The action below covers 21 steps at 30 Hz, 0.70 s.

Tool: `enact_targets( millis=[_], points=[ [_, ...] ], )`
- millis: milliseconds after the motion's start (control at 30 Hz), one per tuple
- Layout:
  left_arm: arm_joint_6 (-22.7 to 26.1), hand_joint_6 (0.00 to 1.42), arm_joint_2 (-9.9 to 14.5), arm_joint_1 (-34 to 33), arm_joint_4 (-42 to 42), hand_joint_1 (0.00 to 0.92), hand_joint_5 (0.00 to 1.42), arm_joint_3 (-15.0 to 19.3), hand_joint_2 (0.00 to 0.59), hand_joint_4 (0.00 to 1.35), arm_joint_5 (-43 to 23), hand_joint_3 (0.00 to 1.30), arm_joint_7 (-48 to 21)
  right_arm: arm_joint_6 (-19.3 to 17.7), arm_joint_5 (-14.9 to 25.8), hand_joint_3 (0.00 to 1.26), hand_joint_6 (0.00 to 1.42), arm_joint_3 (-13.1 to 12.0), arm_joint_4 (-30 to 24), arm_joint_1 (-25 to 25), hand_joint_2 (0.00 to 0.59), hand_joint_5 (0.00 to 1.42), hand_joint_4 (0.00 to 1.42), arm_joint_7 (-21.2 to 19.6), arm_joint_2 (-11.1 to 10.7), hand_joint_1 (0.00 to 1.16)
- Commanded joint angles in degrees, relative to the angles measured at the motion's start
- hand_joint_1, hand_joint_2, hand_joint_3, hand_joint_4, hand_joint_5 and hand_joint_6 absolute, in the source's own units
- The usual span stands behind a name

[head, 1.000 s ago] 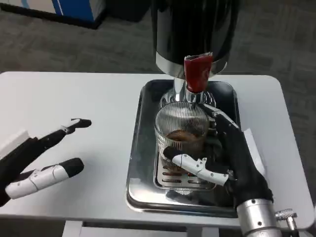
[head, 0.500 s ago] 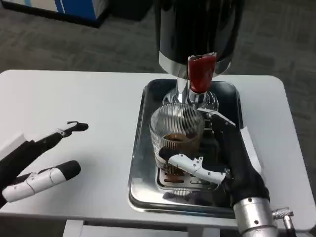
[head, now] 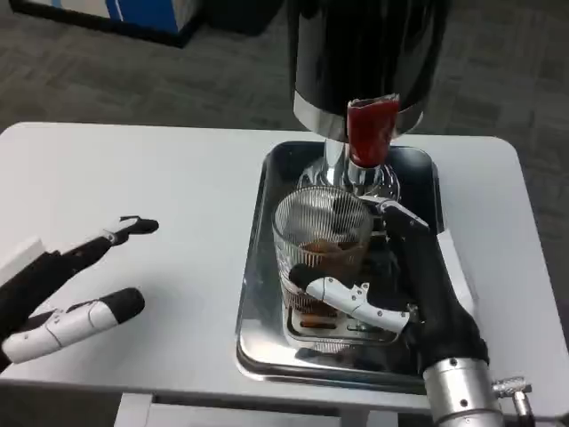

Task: Grasp the cup under the faucet to collect the drink, then remove the cup.

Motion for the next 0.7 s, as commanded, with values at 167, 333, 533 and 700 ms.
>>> enact_targets(
  millis=[167, 333, 533, 700],
  points=[
    [0.33, 0.00, 0.48, 0.52, -0.49, 0.000, 0.05, 0.53, 0.058, 0.01, 0.04, 0.13, 1.00, 1.03, -1.50, 0.56, 0.57, 0.37, -2.41, 2.97, 0.143, 0.67, 0.57, -0.44, -0.23, 0.83],
    [0.35, 0.00, 0.47, 0.46, -0.47, 0.000, 0.05, 0.59, 0.059, 0.01, -0.03, 0.13, 1.04, 1.09, -1.52, 0.57, 0.63, 0.40, -4.20, 4.21, 0.153, 0.71, 0.57, -0.15, -0.39, 0.83],
    [0.46, 0.00, 0.31, 0.08, -0.55, 0.000, 0.04, 0.21, 0.059, 0.01, 0.16, 0.13, 1.34, 0.85, -1.53, 0.57, 0.66, 0.40, -6.47, 6.01, 0.153, 0.71, 0.58, 0.53, -0.74, 0.83],
    [0.16, 0.00, 0.42, 0.11, -1.90, 0.000, 0.04, 0.00, 0.059, 0.01, 0.72, 0.13, 1.62, 0.84, -1.34, 0.58, 0.66, 0.24, -8.77, 7.39, 0.153, 0.72, 0.58, 1.49, -0.87, 0.83]
  ],
)
